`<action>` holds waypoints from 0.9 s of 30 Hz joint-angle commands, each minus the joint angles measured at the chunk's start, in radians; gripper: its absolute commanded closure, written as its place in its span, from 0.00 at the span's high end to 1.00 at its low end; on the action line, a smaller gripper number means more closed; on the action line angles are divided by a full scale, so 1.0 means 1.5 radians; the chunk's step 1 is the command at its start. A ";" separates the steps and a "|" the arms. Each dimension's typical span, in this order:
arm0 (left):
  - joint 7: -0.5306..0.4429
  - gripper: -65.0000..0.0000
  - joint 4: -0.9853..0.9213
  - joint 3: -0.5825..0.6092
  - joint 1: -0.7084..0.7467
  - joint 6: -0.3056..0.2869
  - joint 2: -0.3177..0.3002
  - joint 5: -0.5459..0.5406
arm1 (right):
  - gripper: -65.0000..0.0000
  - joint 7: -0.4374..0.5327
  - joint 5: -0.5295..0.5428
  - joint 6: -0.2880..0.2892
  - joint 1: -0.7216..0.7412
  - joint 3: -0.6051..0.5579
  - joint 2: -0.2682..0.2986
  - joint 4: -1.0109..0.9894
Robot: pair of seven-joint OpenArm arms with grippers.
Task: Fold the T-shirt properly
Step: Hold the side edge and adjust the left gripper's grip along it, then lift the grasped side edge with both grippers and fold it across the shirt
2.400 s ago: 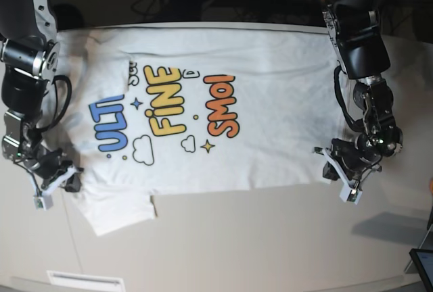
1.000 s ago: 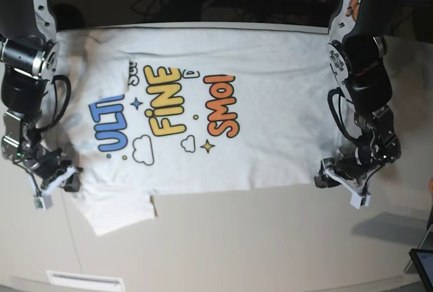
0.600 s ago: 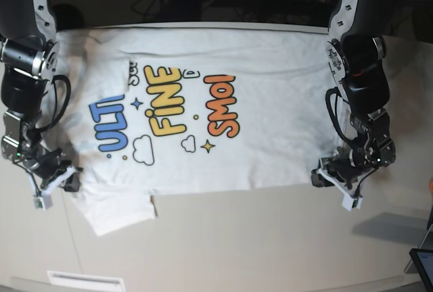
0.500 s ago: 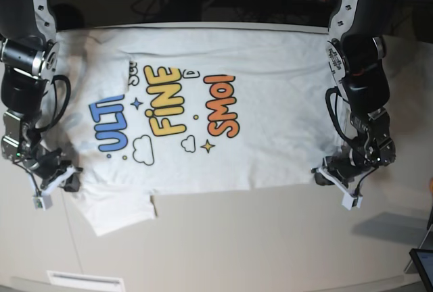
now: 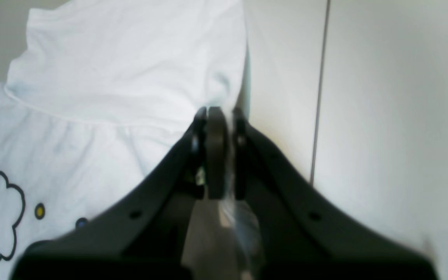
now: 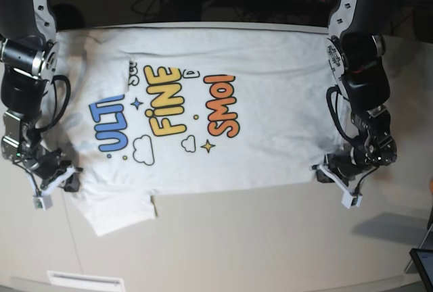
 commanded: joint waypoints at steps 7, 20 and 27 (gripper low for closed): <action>0.060 0.00 0.178 -0.002 0.054 -0.002 -0.007 -0.004 | 0.00 0.015 0.011 0.004 0.022 0.000 0.010 0.011; 0.061 0.00 0.261 -0.002 0.071 -0.002 -0.008 -0.003 | 0.00 0.014 0.010 0.003 0.014 0.000 0.008 0.011; 0.081 0.00 0.284 0.002 0.061 -0.002 -0.007 -0.003 | 0.00 0.015 0.010 0.003 0.014 0.000 0.008 0.011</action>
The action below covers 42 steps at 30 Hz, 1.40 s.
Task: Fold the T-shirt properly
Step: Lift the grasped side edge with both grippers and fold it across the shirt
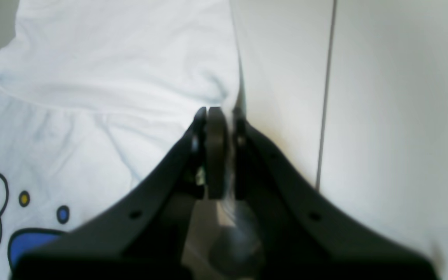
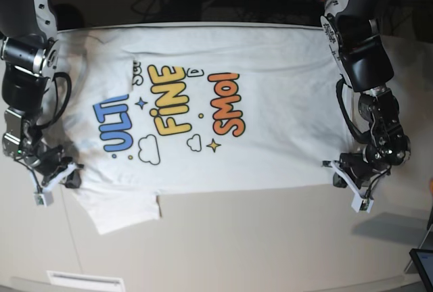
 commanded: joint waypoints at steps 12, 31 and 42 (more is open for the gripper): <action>-0.012 0.00 0.014 0.001 -0.018 -0.002 -0.008 -0.006 | 0.00 0.027 0.013 0.003 0.025 0.006 0.010 0.030; -0.011 0.00 0.016 0.001 -0.012 -0.005 -0.007 -0.006 | 0.00 0.026 0.013 0.003 -0.028 0.006 0.001 0.155; 0.008 0.00 0.081 0.006 0.015 -0.006 -0.003 -0.007 | 0.00 0.008 0.013 0.004 -0.049 0.006 0.003 0.194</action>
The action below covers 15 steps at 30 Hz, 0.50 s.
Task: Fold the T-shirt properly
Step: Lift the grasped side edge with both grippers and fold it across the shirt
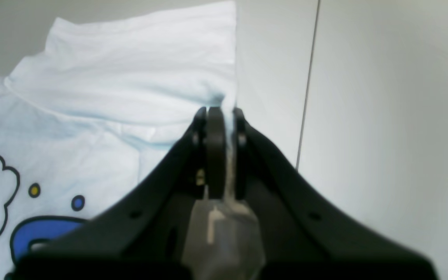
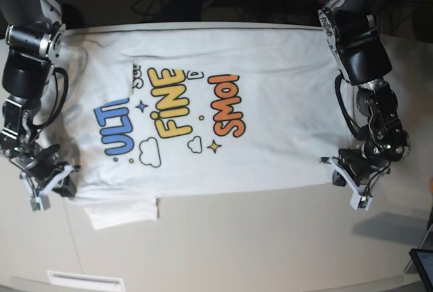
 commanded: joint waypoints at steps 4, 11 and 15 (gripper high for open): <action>0.027 0.00 0.074 0.038 0.001 -0.004 -0.011 -0.005 | 0.00 0.016 0.013 0.002 0.020 0.003 0.013 0.015; 0.030 0.00 0.098 0.045 0.037 -0.004 -0.014 0.002 | 0.00 0.015 0.013 0.003 0.003 0.003 0.012 0.026; 0.029 0.00 0.118 0.045 0.052 -0.004 -0.022 0.002 | 0.00 0.015 0.014 0.004 -0.019 0.003 0.011 0.063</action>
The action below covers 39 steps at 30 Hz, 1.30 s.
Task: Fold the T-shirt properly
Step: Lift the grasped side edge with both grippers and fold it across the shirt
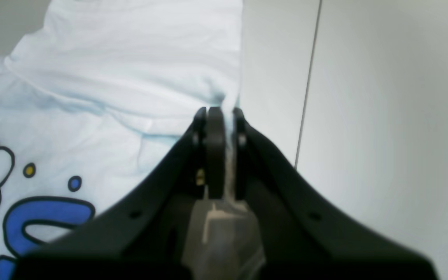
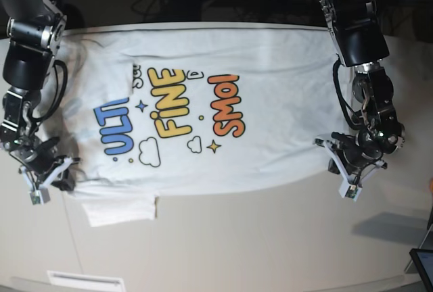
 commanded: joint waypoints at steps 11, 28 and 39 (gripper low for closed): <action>0.010 0.00 0.102 -0.002 0.031 -0.001 -0.026 -0.004 | 0.00 -0.024 0.015 0.003 -0.027 0.004 0.010 0.109; 0.011 0.00 0.192 -0.002 0.115 -0.001 -0.051 -0.004 | 0.00 -0.050 0.015 0.000 -0.084 0.005 0.010 0.188; 0.011 0.00 0.255 -0.002 0.152 -0.001 -0.052 -0.004 | 0.00 -0.050 0.016 0.003 -0.112 0.062 -0.013 0.196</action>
